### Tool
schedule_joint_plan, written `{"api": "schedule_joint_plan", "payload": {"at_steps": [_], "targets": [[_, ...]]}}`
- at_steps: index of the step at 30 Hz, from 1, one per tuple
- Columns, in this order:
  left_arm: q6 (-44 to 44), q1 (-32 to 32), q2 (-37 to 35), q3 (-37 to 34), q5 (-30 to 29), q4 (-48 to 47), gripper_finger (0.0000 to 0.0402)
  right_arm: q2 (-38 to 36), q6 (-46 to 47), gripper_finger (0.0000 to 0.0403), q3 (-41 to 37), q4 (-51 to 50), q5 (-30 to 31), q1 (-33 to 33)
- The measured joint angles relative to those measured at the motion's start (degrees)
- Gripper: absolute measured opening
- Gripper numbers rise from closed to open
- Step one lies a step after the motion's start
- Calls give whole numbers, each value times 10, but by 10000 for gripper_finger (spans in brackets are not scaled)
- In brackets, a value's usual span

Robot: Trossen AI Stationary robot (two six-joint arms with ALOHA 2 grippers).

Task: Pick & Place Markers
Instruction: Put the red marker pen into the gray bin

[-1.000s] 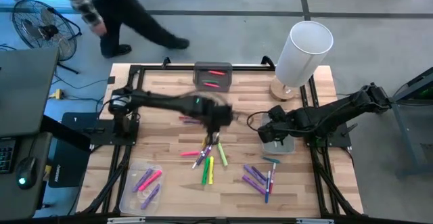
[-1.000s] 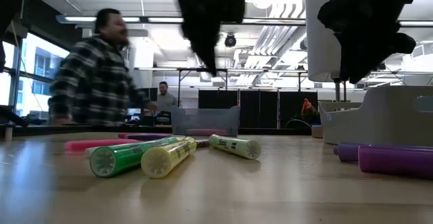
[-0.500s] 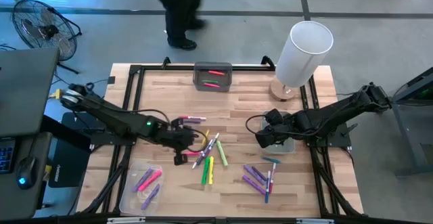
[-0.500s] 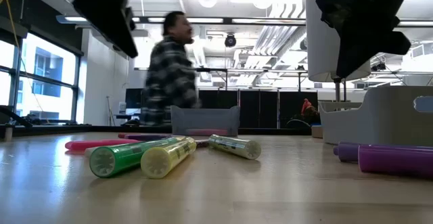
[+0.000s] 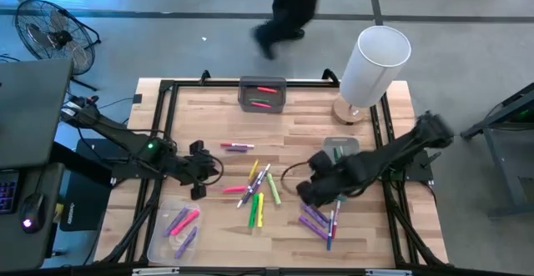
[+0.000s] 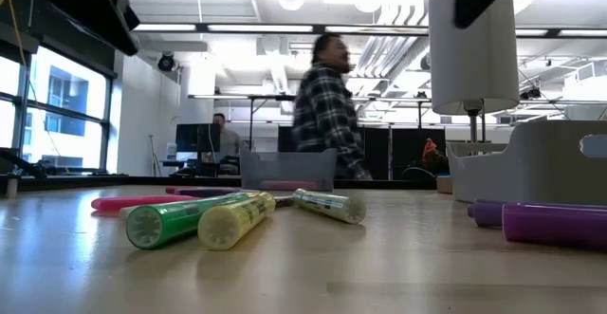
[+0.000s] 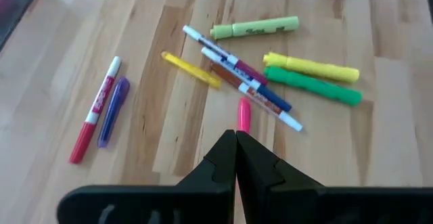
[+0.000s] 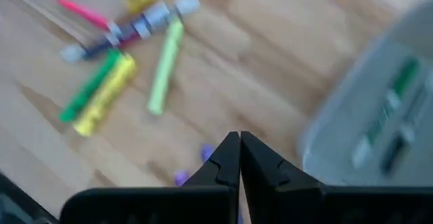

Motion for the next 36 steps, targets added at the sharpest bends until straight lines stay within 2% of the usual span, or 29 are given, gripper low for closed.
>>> {"api": "schedule_joint_plan", "payload": {"at_steps": [5, 9, 14, 20, 30, 36], "targets": [[27, 1, -7, 1, 5, -8, 0, 108, 114, 0, 135, -138, -38, 46], [43, 1, -6, 0, 13, -9, 0, 136, 219, 2, 145, -150, -61, 86], [59, 1, -6, 0, 29, -11, 0, 137, 327, 21, 89, -125, -153, 123], [65, 1, -6, 0, 29, -11, 0, 138, 372, 54, -13, -52, -222, 133], [71, 1, -6, 0, 32, -12, 0, 138, 382, 106, -143, 120, -228, 120], [72, 1, -6, 0, 32, -12, 0, 138, 380, 112, -184, 159, -229, 120]]}}
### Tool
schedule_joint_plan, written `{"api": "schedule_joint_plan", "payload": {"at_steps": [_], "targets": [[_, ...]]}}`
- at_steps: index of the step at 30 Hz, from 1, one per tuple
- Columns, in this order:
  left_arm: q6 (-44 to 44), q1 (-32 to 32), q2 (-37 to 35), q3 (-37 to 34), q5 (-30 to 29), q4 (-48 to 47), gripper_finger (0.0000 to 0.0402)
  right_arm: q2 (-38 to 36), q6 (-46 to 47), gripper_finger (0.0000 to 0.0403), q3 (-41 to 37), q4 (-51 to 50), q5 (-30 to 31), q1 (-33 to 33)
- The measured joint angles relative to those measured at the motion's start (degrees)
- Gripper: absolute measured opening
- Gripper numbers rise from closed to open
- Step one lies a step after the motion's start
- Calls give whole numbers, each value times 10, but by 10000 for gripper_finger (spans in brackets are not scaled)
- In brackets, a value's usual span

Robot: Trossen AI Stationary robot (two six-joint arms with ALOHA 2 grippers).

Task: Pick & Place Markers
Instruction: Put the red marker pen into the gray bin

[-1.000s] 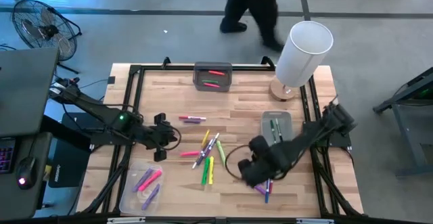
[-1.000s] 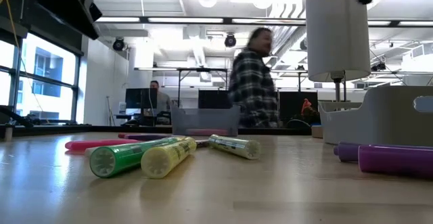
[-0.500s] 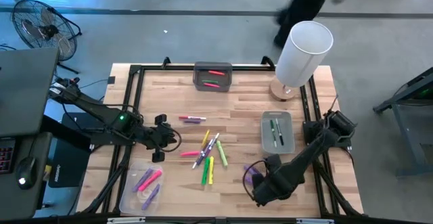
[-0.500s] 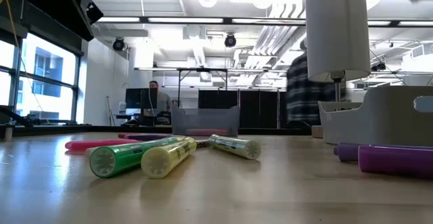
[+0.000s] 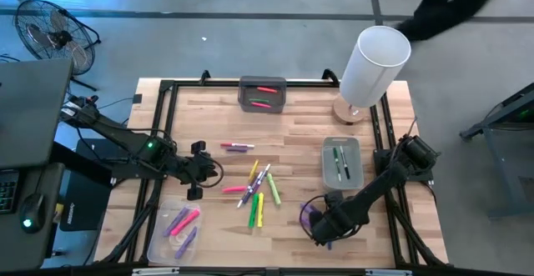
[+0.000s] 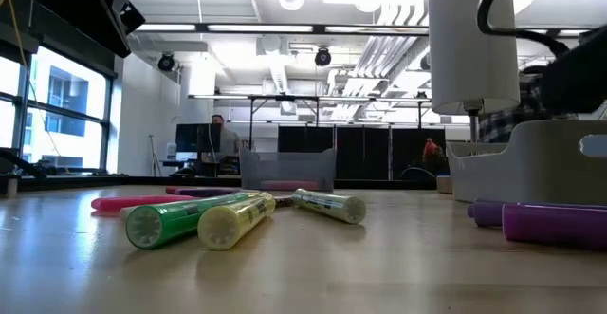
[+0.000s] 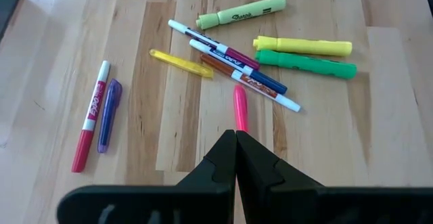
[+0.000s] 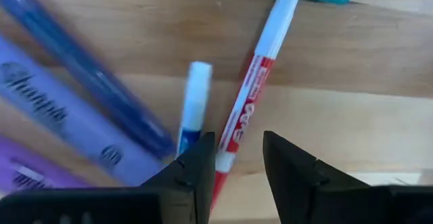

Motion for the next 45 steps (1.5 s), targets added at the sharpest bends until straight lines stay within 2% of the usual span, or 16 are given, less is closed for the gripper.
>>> {"api": "schedule_joint_plan", "payload": {"at_steps": [6, 10, 15, 18, 24, 26, 28, 32, 35, 37, 41, 45], "targets": [[0, 0, 0, 0, 0, 0, 0, -2, -3, 97, -21, 13, 2, 0], [5, 0, 0, 0, 0, 0, 0, -6, -3, 82, -58, 64, -1, 1], [5, 0, 0, 0, -2, 0, 0, -9, -2, 47, -76, 103, -4, 0], [5, 0, 0, 0, -2, 0, 0, -7, -3, 22, -58, 55, 3, 0], [20, 0, 0, 0, -3, 0, 0, -35, -62, 21, -2, -46, -7, 2], [20, 0, 0, 1, -3, 0, 0, -44, -82, 21, 34, -72, -32, 2], [20, 0, 0, 1, -3, 0, 0, -44, -98, 21, 72, -147, -27, 6], [20, 0, 0, 1, -5, 0, 0, -46, -144, 21, 171, -231, 23, 12], [20, 0, 0, 1, -8, 1, 1, -46, -168, 20, 235, -317, 86, 9], [19, 0, 0, 1, -17, 7, 1, -47, -189, 20, 267, -337, 123, 1], [-8, 0, 6, 1, -78, 30, 1, -61, -277, 20, 273, -338, 174, -38], [-21, 1, 6, 1, -81, 36, 20, -71, -335, 20, 240, -341, 187, -94]]}}
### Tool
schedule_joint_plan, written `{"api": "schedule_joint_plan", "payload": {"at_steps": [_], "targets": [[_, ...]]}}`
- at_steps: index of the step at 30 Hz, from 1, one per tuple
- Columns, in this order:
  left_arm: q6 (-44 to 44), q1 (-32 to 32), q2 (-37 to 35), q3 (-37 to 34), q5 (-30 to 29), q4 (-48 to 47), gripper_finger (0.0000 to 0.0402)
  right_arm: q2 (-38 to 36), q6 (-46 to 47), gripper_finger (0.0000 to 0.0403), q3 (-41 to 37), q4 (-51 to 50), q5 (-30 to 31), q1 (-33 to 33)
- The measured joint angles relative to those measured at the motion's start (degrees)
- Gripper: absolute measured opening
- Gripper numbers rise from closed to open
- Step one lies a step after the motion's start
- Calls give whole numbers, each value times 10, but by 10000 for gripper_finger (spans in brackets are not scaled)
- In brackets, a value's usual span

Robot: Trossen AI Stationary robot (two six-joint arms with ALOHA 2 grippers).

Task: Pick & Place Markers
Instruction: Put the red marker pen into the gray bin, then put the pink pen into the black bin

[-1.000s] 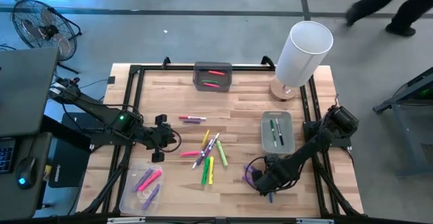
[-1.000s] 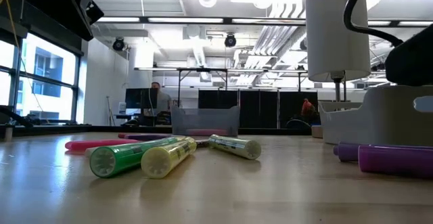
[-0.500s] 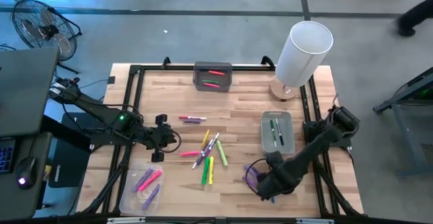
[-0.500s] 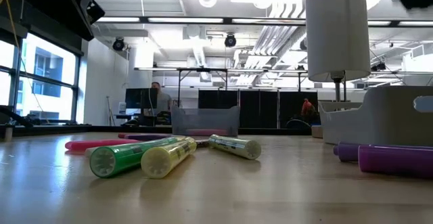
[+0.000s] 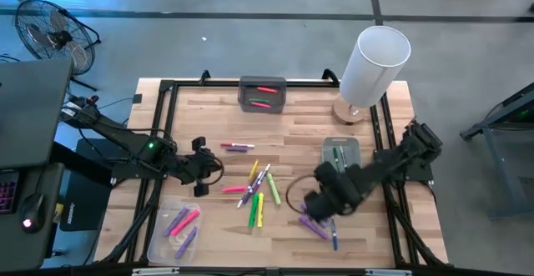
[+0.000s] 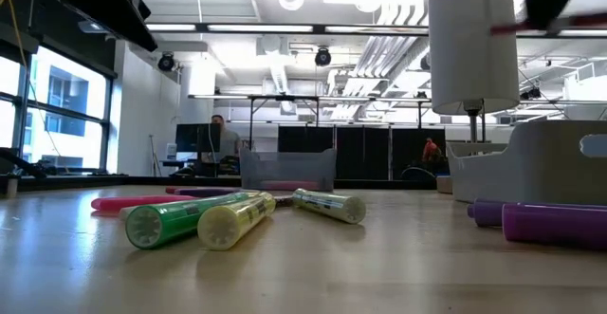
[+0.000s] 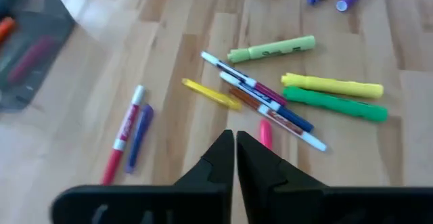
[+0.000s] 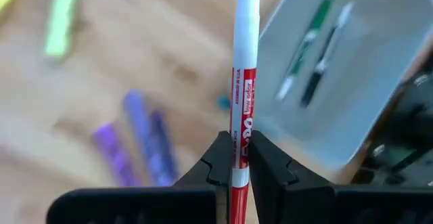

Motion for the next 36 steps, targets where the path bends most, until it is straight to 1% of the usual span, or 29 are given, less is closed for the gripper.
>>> {"api": "schedule_joint_plan", "payload": {"at_steps": [4, 7, 10, 13, 16, 18, 21, 23, 25, 27, 29, 31, 33, 36], "targets": [[-47, 26, 15, 1, 26, 5, 76, -28, -40, 20, -53, 3, 21, -50], [-73, 51, 34, 0, 34, 4, 127, -68, -44, 19, -115, 7, 38, -78], [-78, 68, 54, 1, 28, 41, 166, -135, -54, 19, -190, 39, 36, -106], [-61, 80, 89, 3, 33, 104, 186, -211, -74, 19, -267, 101, 31, -134], [-21, 88, 121, 25, 58, 116, 190, -277, -92, 21, -332, 166, 25, -162], [-6, 95, 141, 43, 66, 114, 189, -306, -118, 22, -368, 205, 18, -180], [-2, 101, 174, 74, 66, 98, 187, -327, -162, 25, -413, 269, -8, -197], [7, 106, 194, 93, 68, 58, 186, -331, -189, 32, -434, 298, -18, -202], [10, 105, 217, 111, 76, 42, 186, -333, -205, 45, -447, 320, -19, -203], [11, 104, 231, 117, 82, -1, 186, -335, -217, 61, -457, 325, -20, -203], [11, 104, 250, 128, 111, 18, 186, -337, -236, 77, -460, 326, -21, -203], [9, 103, 258, 125, 138, -16, 186, -342, -253, 90, -459, 324, -19, -202], [-9, 97, 277, 127, 157, -5, 186, -348, -268, 101, -459, 322, -18, -202], [-49, 83, 302, 124, 165, -32, 186, -358, -291, 112, -458, 320, -12, -202]]}}
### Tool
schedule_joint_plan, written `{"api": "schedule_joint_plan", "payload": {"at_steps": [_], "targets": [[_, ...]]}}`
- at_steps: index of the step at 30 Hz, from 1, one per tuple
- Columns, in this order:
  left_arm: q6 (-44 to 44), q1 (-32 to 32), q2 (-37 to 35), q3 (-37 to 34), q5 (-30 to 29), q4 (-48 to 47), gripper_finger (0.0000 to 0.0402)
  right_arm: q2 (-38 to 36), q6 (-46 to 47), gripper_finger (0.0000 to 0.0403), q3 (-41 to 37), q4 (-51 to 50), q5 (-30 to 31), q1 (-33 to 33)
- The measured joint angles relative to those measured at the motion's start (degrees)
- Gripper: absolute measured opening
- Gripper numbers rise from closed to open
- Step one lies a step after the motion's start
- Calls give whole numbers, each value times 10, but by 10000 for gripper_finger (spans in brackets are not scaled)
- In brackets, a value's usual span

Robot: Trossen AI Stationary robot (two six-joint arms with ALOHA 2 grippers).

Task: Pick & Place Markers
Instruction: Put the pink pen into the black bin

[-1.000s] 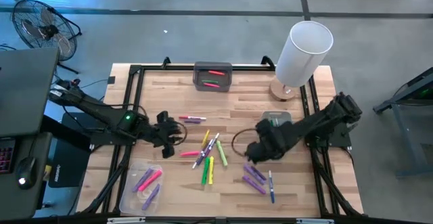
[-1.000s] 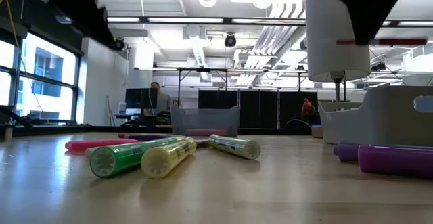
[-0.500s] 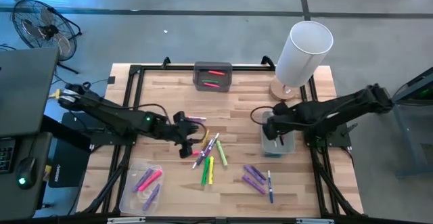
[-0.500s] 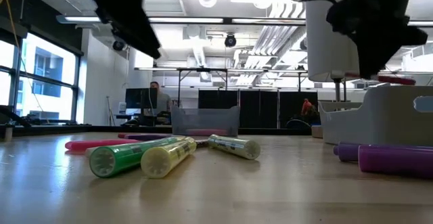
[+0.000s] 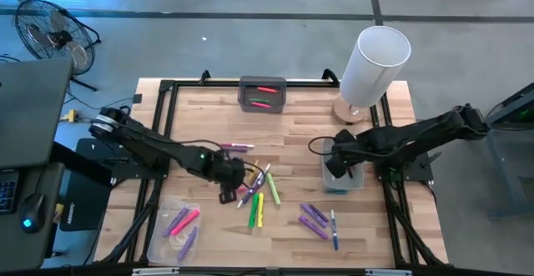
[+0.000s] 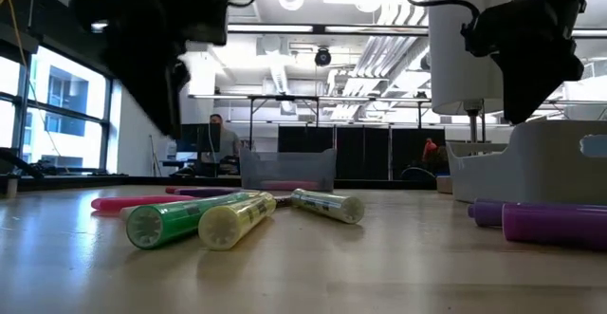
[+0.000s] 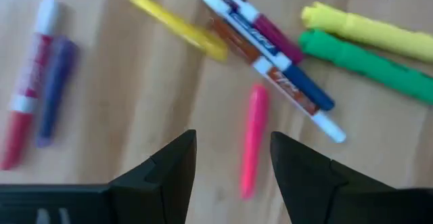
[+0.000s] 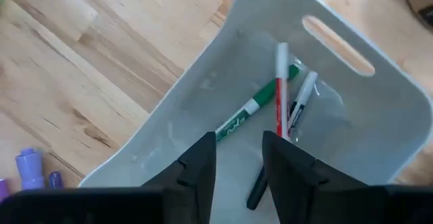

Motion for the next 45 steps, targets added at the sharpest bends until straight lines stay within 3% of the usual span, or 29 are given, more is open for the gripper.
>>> {"api": "schedule_joint_plan", "payload": {"at_steps": [8, 16, 23, 27, 34, 40, 45], "targets": [[-65, -55, 60, 0, 1, -20, 186, -18, -31, 118, 0, 1, 28, 0], [-78, -39, 113, 0, -28, -15, 186, -33, -57, 118, 1, 13, 35, 0], [-35, -22, 117, 1, 2, -8, 184, -44, -67, 119, 1, 20, 39, 0], [-14, -12, 118, 1, 16, -4, 151, -46, -78, 118, 1, 21, 39, 0], [-28, 7, 118, 2, 58, 0, 21, -46, -82, 118, 1, 21, 50, 0], [-29, 31, 105, 0, 79, -6, 32, -46, -94, 119, 1, 29, 44, 0], [-2, 79, 45, -1, 103, -15, 20, -46, -92, 118, 1, 39, 52, 0]]}}
